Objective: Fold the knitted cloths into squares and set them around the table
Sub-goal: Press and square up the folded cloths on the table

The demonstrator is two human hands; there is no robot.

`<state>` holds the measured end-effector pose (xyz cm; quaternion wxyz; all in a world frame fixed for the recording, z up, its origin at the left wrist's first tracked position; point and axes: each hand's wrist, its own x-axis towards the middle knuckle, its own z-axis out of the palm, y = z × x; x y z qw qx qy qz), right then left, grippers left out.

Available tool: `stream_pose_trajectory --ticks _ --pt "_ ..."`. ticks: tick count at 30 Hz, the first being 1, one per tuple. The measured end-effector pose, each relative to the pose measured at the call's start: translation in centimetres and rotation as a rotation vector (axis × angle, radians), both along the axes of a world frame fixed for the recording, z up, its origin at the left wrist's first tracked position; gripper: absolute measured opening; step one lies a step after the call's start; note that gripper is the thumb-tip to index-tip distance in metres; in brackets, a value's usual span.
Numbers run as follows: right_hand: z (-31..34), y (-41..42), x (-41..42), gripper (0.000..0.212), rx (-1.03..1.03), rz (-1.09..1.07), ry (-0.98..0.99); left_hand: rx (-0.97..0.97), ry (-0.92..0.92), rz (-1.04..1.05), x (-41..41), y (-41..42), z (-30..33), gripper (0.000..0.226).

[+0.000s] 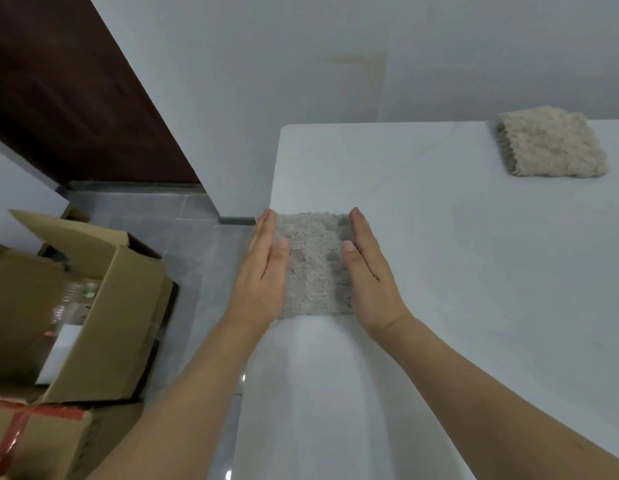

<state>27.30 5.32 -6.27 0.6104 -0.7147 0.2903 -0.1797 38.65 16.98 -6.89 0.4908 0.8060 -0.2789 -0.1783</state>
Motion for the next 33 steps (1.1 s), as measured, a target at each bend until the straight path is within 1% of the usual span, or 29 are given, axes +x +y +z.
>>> stream_pose_trajectory --ticks 3,5,7,10,12,20,27,28,30,33 --pt "-0.3 0.0 0.3 0.051 -0.024 -0.014 -0.002 -0.012 -0.001 0.028 0.0 -0.2 -0.5 0.050" --pt "-0.6 0.1 0.5 0.051 -0.114 -0.004 0.058 0.021 -0.026 0.028 0.1 -0.3 -0.6 0.051" --pt "-1.0 0.2 0.6 0.054 -0.319 0.041 0.159 0.096 -0.102 -0.018 0.3 -0.5 -0.8 0.052" --pt "-2.1 0.3 0.6 0.065 -0.686 0.097 0.359 0.227 -0.199 -0.065 0.8 -0.9 -1.6 0.053" --pt "-2.3 0.3 0.5 0.070 -0.793 0.083 0.444 0.267 -0.200 -0.044 1.1 -1.0 -2.0 0.054" --pt "-2.3 0.6 0.7 0.070 -0.856 0.085 0.550 0.335 -0.224 -0.058 0.8 -0.8 -1.8 0.056" --pt "-2.3 0.9 1.0 0.066 -0.873 0.064 0.565 0.348 -0.228 -0.084 0.9 -0.8 -2.4 0.060" --pt "-2.3 0.9 0.9 0.065 -0.880 0.058 0.568 0.360 -0.249 -0.085 0.8 -0.8 -2.5 0.062" --pt "-2.3 1.0 0.9 0.063 -0.900 0.046 0.592 0.395 -0.348 -0.084 0.7 -0.8 -2.4 0.067" --pt "-2.2 1.6 1.0 0.063 -0.899 -0.020 0.666 0.478 -0.447 -0.113 0.6 -0.8 -2.1 0.070"
